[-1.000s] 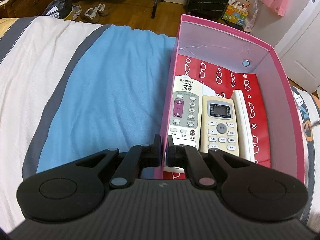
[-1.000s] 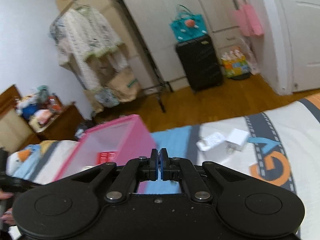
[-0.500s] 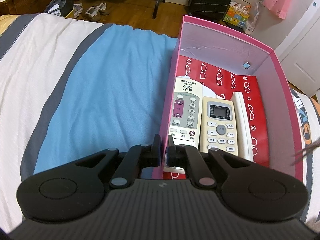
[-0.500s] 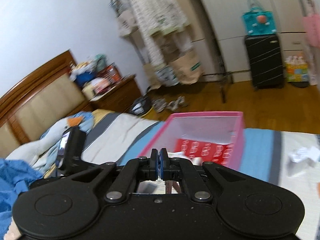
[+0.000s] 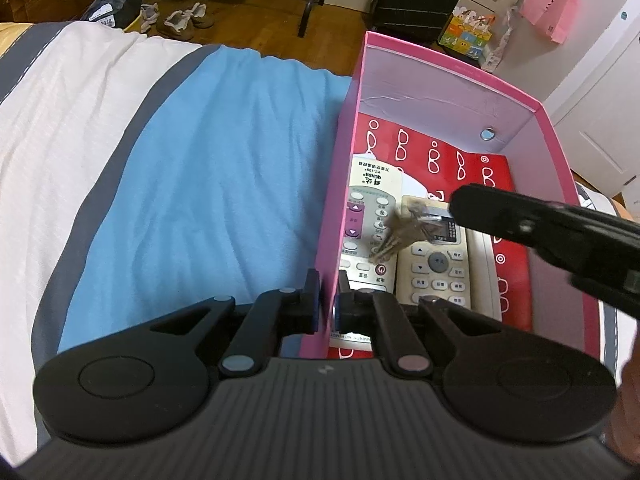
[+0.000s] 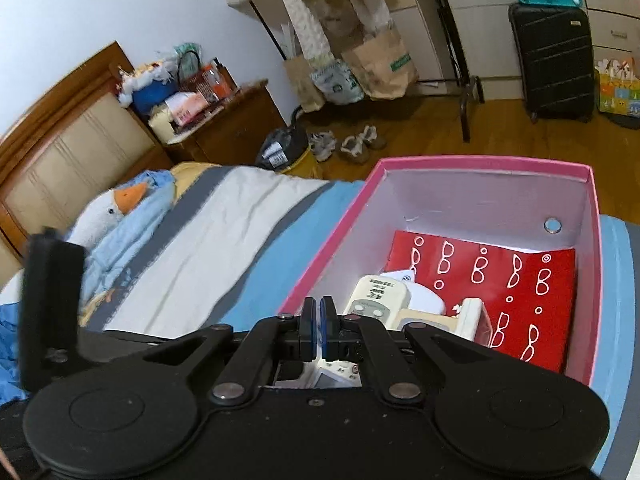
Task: Organize rigid objects
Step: 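Open the right gripper to drop the keys onto the grey remote, then return the right gripper to the pile and grasp the large white charger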
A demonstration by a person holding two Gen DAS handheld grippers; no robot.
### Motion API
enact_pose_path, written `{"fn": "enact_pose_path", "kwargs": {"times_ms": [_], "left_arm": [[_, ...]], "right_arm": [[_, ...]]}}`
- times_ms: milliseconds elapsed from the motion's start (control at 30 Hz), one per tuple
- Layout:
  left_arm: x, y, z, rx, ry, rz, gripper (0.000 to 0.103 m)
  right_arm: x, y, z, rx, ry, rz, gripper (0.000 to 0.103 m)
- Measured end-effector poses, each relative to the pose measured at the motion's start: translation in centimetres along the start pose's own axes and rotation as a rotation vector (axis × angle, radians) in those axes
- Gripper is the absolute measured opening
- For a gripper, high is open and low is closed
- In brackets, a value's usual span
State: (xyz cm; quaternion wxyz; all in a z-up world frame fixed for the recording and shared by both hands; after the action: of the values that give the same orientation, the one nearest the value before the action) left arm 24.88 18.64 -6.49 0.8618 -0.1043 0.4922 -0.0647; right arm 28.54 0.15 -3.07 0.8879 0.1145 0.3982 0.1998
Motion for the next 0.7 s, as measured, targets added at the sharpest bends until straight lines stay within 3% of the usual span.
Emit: {"fn": "enact_pose_path", "kwargs": {"times_ms": [67,167,367,700], "left_arm": [[0.0,0.0,0.0,-0.001,0.000,0.000,0.006],[0.0,-0.1,0.0,-0.001,0.001,0.001,0.006],[-0.1,-0.3,0.0,0.006,0.003,0.012,0.006],[0.2,-1.2,0.1,0.030,0.010,0.054,0.006]], "right_arm": [[-0.2,-0.2,-0.1,-0.017,-0.017,-0.064,0.012],[-2.0,-0.6,-0.3,-0.049,-0.037,-0.104,0.035],[-9.2,-2.4,0.0,-0.095,-0.127,-0.166,0.051],[-17.7,-9.8,0.5,-0.058,-0.169,-0.269,0.060]]}}
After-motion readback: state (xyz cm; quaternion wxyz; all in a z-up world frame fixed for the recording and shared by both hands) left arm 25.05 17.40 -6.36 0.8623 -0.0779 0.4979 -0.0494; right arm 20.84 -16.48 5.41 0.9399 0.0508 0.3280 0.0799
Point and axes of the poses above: each gripper's, at about its wrist camera, not at the fingertips, and x roughly the way its jaws point, y to its left, z to its top, the point moved 1 cm from there along x, roughly the way its jaws point, and after that the axes turned 4 degrees about -y, right-handed, at the moved point
